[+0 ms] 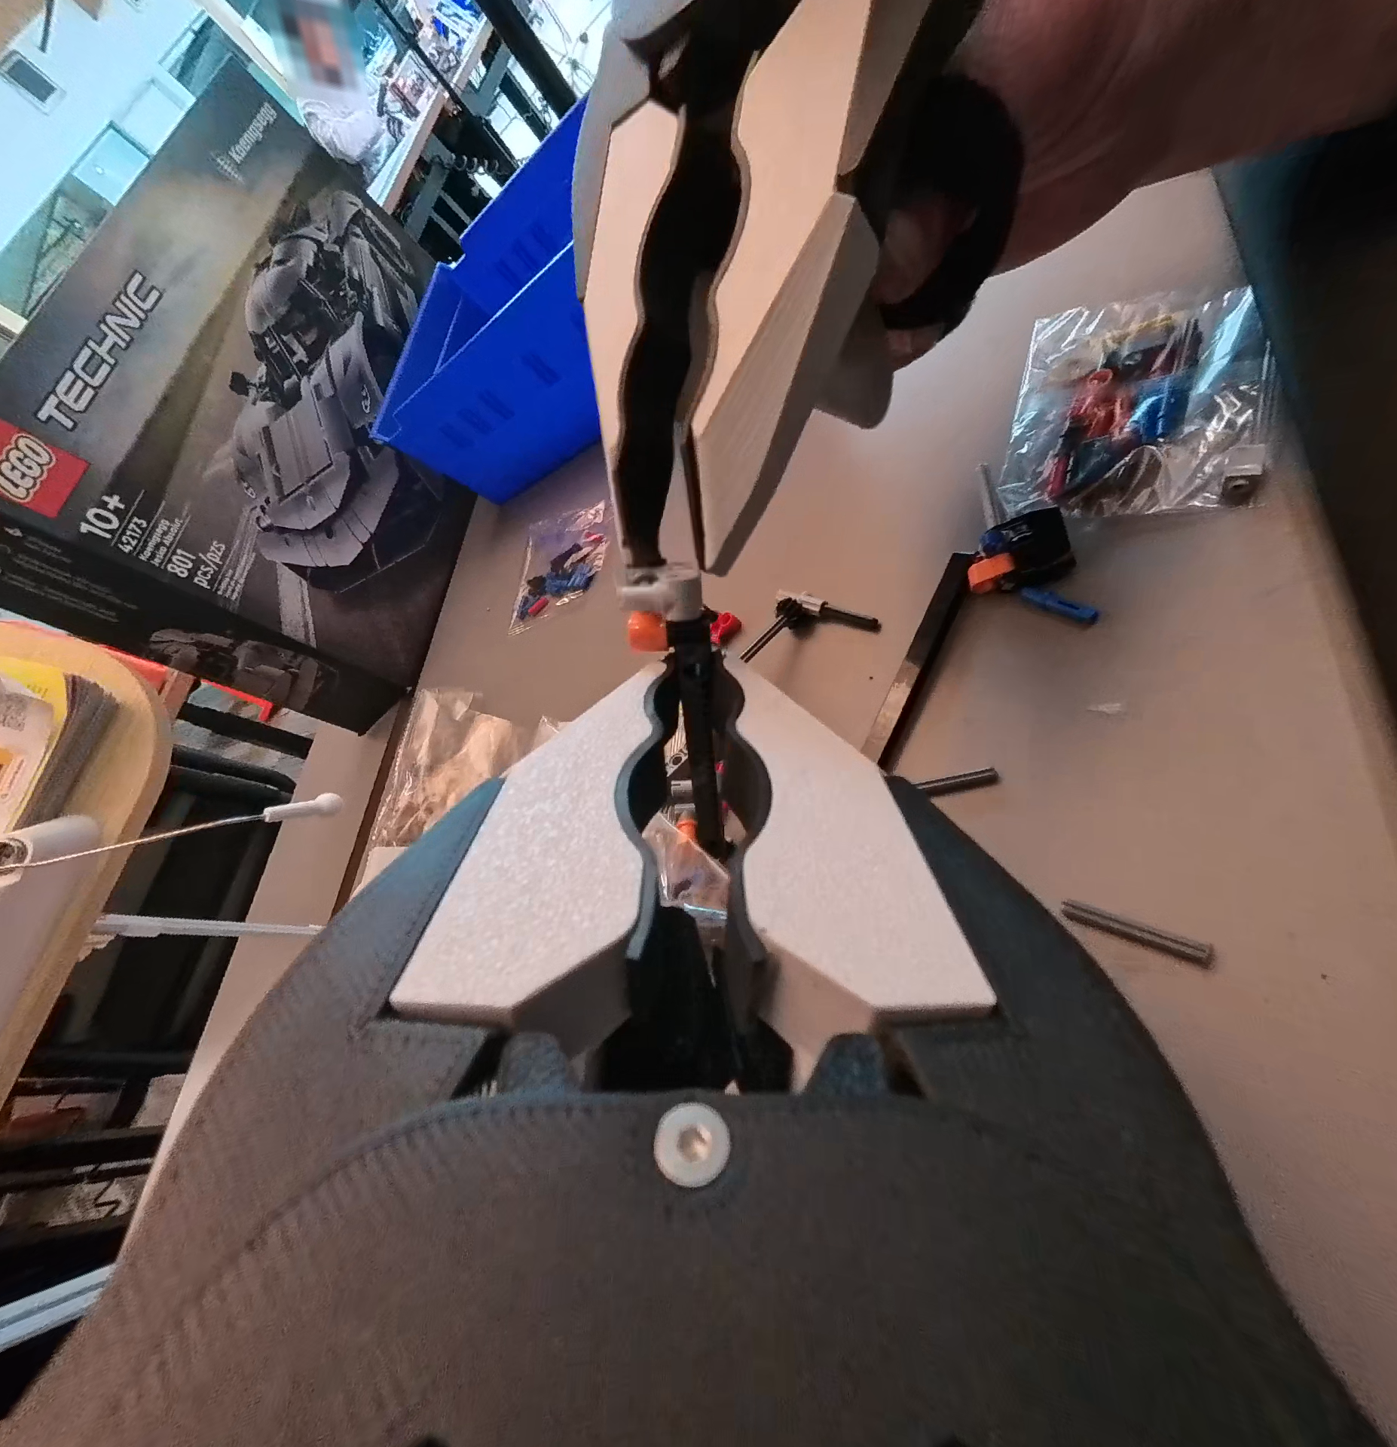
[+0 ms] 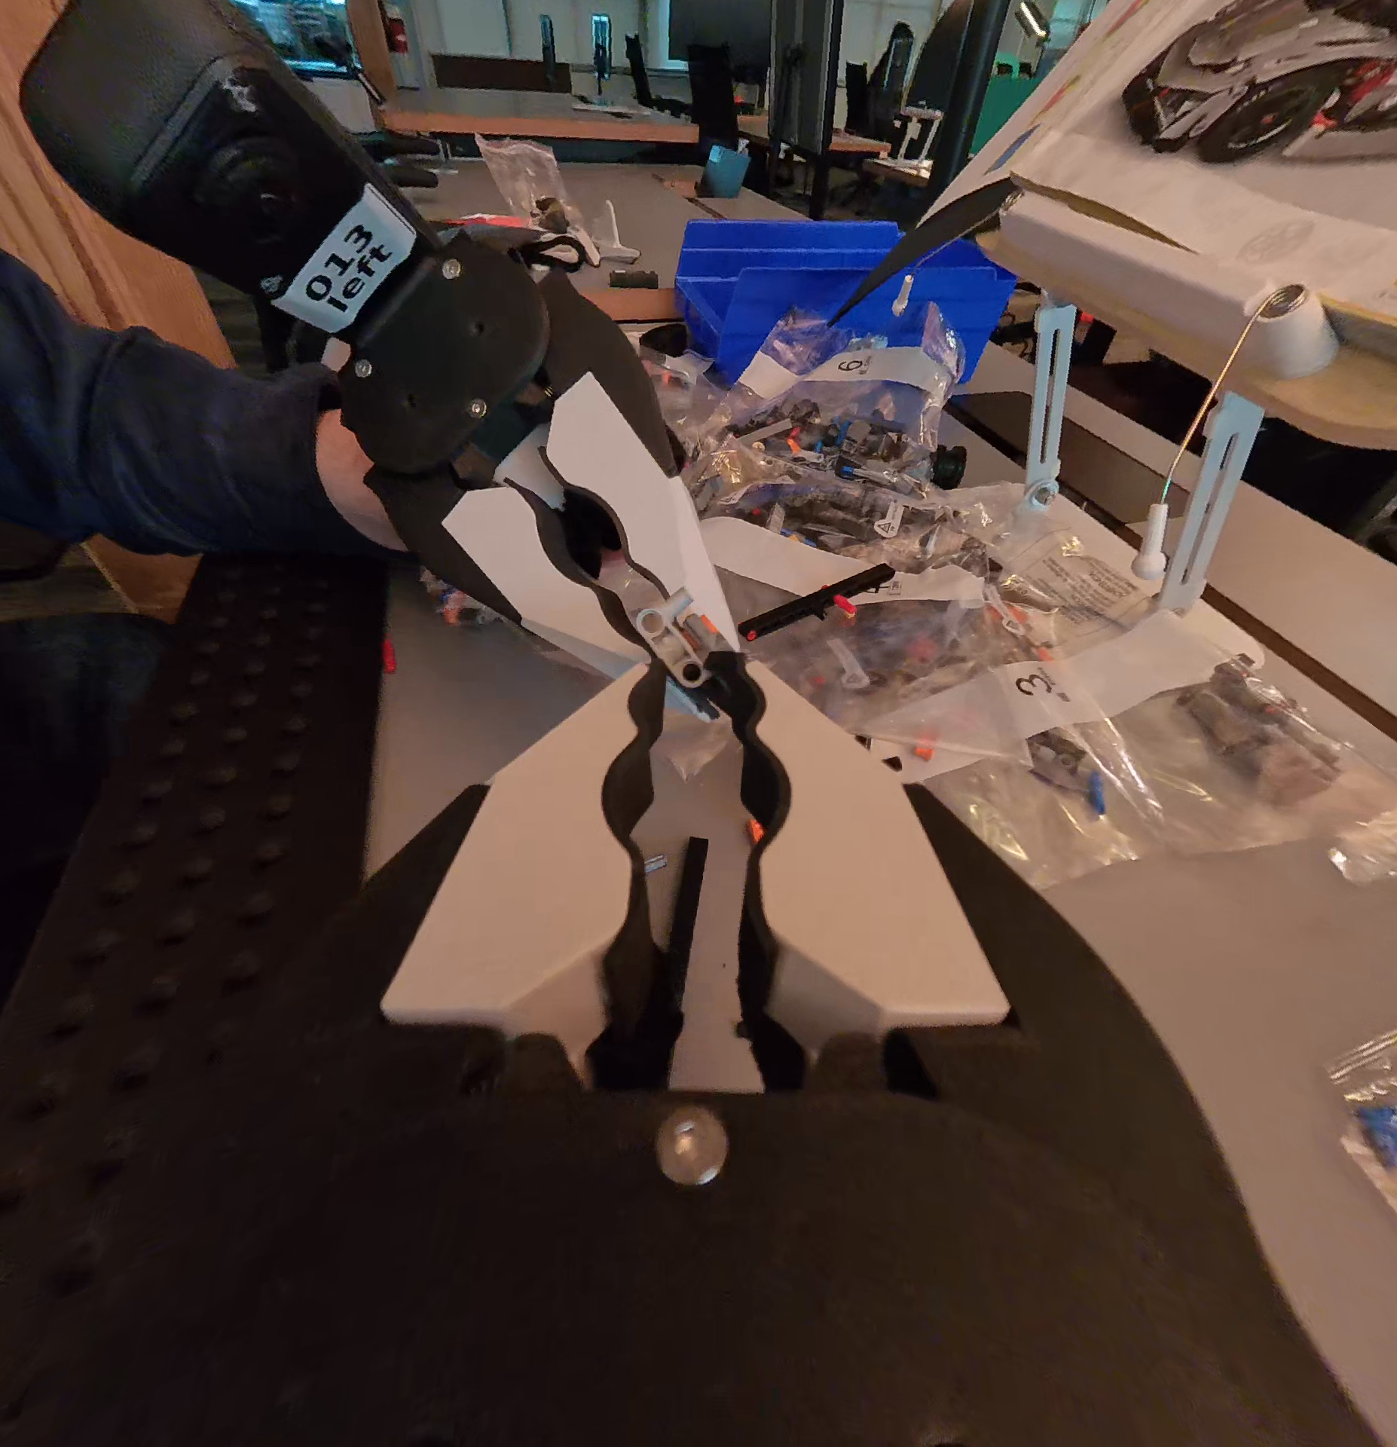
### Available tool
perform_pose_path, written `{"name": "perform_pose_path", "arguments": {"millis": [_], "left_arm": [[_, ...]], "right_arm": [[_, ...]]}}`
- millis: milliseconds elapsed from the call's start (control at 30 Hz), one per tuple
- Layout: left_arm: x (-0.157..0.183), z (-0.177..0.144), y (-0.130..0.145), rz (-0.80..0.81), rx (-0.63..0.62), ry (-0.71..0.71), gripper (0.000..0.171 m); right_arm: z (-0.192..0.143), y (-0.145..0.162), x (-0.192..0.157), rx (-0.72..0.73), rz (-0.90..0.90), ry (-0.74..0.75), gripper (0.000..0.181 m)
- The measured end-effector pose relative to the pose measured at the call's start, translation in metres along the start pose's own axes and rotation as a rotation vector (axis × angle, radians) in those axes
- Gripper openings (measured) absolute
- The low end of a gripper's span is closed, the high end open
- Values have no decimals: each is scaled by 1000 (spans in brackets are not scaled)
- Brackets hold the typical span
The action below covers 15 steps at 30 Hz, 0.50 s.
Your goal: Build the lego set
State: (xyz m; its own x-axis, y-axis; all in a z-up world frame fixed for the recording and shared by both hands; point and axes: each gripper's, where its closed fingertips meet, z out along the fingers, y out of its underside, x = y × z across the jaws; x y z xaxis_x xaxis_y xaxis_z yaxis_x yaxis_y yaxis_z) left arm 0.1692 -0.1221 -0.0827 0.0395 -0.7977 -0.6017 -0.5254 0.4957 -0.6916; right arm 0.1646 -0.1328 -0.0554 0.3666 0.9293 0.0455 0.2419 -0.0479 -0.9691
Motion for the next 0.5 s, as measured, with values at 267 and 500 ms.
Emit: {"name": "perform_pose_path", "arguments": {"millis": [267, 500], "left_arm": [[0, 1, 1, 14, -6, -6, 6], [2, 1, 0, 21, 0, 2, 6]], "right_arm": [[1, 2, 1, -20, -24, 24, 16], [1, 1, 2, -20, -38, 32, 21]]}}
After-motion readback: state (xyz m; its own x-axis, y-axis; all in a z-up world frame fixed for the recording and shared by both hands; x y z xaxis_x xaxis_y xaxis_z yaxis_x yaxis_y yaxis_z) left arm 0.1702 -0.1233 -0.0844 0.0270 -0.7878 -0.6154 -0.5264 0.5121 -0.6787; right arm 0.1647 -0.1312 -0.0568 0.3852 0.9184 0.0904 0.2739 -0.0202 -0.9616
